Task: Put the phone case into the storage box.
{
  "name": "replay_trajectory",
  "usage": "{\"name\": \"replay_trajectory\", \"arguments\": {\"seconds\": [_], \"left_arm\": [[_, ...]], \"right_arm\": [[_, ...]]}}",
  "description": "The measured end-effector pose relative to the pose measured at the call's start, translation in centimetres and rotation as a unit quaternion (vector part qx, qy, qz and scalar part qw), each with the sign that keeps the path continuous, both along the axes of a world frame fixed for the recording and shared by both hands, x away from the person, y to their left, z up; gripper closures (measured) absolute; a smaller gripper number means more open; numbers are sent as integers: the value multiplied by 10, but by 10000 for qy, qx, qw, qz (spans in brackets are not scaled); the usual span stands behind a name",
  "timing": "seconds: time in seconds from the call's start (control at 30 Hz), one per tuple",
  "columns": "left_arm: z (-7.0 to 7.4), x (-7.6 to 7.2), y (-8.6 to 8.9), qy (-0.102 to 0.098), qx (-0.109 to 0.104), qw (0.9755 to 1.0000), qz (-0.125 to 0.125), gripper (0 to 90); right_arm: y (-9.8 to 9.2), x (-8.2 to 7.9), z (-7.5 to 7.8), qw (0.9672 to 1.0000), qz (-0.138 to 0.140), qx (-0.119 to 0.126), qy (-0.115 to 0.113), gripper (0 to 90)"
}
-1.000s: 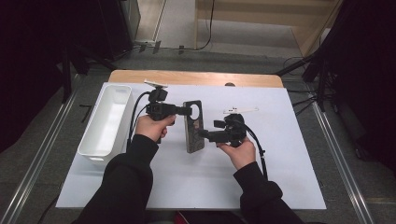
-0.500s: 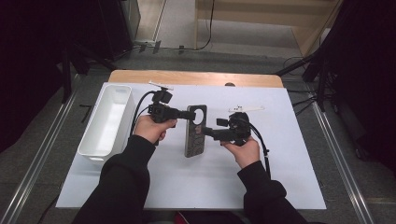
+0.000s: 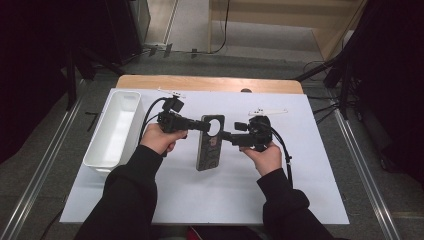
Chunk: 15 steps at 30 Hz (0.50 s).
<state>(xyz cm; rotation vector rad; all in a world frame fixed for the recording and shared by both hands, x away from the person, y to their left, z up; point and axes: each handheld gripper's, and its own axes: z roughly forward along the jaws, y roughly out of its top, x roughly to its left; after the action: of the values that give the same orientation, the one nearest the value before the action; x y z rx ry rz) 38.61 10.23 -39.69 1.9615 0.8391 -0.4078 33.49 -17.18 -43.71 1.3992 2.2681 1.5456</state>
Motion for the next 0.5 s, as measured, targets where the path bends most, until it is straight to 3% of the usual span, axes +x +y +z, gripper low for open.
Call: {"name": "replay_trajectory", "arguments": {"seconds": [0.2, 0.5], "left_arm": [[1, -3, 0, -112, 47, 9998, -161, 797], [0, -4, -2, -94, 27, 9992, -388, 797]], "right_arm": [[0, 3, 1, 10000, 8, 45, 17, 204], [6, 8, 3, 10000, 41, 37, 10, 228]]}}
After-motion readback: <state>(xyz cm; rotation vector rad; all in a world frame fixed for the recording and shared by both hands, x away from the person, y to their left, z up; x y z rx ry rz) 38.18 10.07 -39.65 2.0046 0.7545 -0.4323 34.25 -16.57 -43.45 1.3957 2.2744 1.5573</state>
